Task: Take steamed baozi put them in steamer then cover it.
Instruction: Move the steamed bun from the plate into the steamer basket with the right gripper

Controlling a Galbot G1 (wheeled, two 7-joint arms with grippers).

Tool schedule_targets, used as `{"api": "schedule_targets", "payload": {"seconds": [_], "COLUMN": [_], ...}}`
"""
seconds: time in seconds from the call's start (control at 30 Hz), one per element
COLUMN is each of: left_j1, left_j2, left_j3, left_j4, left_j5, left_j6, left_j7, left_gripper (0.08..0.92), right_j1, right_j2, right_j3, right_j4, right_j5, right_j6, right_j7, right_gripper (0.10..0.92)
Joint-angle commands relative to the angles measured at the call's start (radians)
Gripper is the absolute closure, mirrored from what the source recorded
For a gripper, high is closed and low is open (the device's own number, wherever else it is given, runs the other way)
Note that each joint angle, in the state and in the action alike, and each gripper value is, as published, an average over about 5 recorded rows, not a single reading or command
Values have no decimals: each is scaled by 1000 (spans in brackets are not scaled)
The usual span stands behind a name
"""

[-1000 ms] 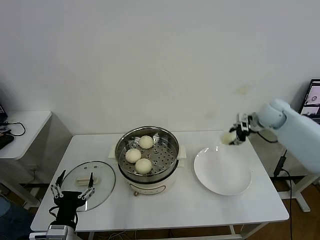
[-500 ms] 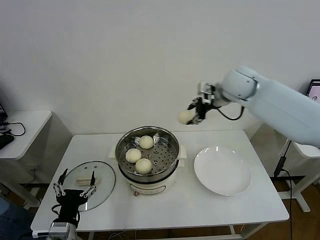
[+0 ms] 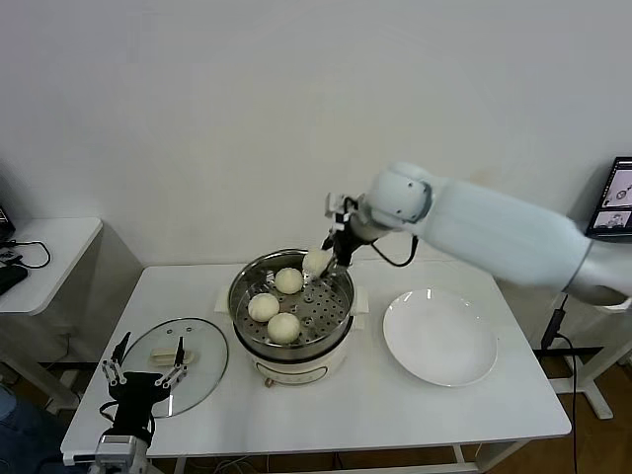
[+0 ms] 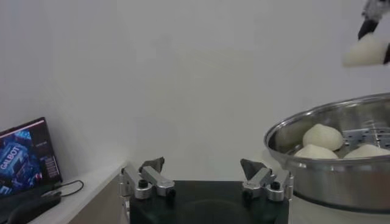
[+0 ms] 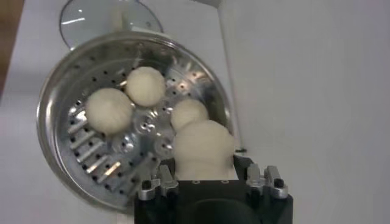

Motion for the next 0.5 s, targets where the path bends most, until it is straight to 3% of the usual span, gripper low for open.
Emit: {"api": "schedule_targets", "payload": {"seconds": [0.03, 0.5], "left_j1": [-2, -14], "left_j2": [2, 7], "left_j3": [-4, -11], "left_j4": [6, 22], "left_j5": [-4, -13], "left_j6": [1, 1], "left_j7": [1, 2], "left_gripper": [177, 177], "right_j1": [-88, -126], "right_j2": [85, 103], "right_j3": [-39, -35], "right_j4": [-47, -95], "right_j5": [-10, -85], "right_j6": [-39, -37], "right_j7": [37, 36], "right_gripper": [423, 423]}}
